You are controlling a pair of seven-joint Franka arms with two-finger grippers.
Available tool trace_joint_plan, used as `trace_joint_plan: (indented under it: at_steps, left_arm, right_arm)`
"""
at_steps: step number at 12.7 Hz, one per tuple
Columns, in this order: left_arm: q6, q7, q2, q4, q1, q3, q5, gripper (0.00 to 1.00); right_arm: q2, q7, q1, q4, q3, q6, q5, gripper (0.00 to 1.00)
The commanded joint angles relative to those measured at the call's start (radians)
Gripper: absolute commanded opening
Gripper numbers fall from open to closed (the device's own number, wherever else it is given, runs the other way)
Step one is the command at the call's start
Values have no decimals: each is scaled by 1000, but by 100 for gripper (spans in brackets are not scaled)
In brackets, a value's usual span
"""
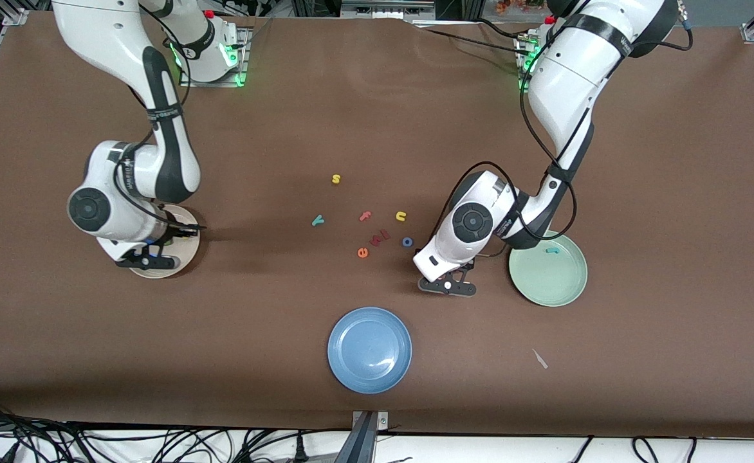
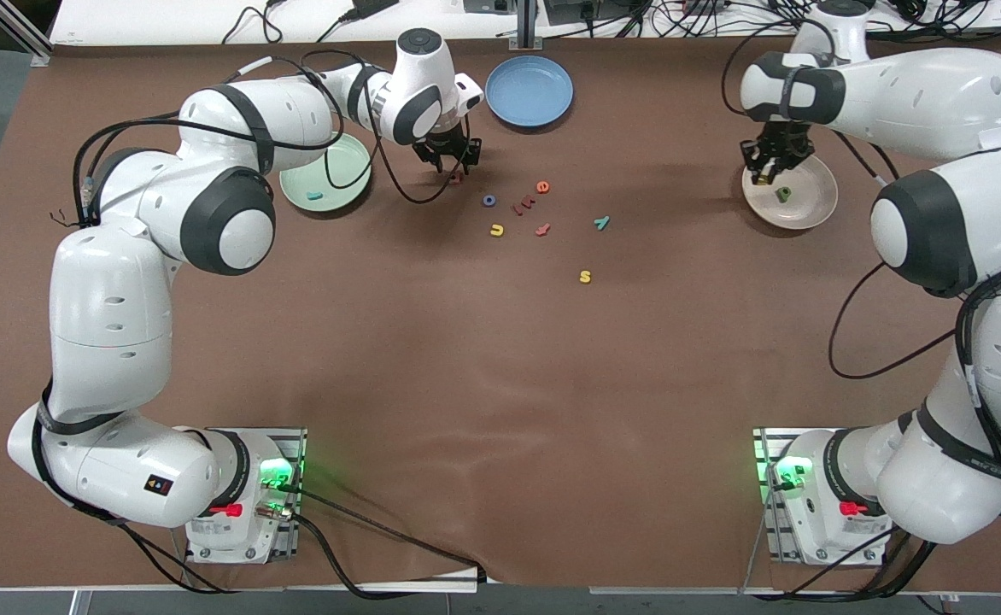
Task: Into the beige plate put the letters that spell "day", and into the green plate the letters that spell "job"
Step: 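Carry the yellow letter to the white plate while the left gripper grasps red d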
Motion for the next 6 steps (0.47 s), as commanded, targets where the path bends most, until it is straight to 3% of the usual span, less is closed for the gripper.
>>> trace_joint_plan:
  at_steps: [1, 2, 4, 6]
  left_arm:
    - [4, -28, 3, -7, -9, 8, 34, 56]
    - [3, -25, 3, -12, -9, 8, 34, 55]
    - [-2, -25, 3, -29, -9, 8, 35, 50]
    - [-9, -28, -3, -32, -8, 8, 34, 28]
  right_arm:
    - [-44, -106, -8, -60, -34, 21, 4, 44]
    - [-39, -96, -23, -58, -34, 18, 19, 98]
    - [-36, -93, -20, -55, -33, 4, 64, 100]
    - [-41, 41, -5, -46, -1, 0, 78, 100]
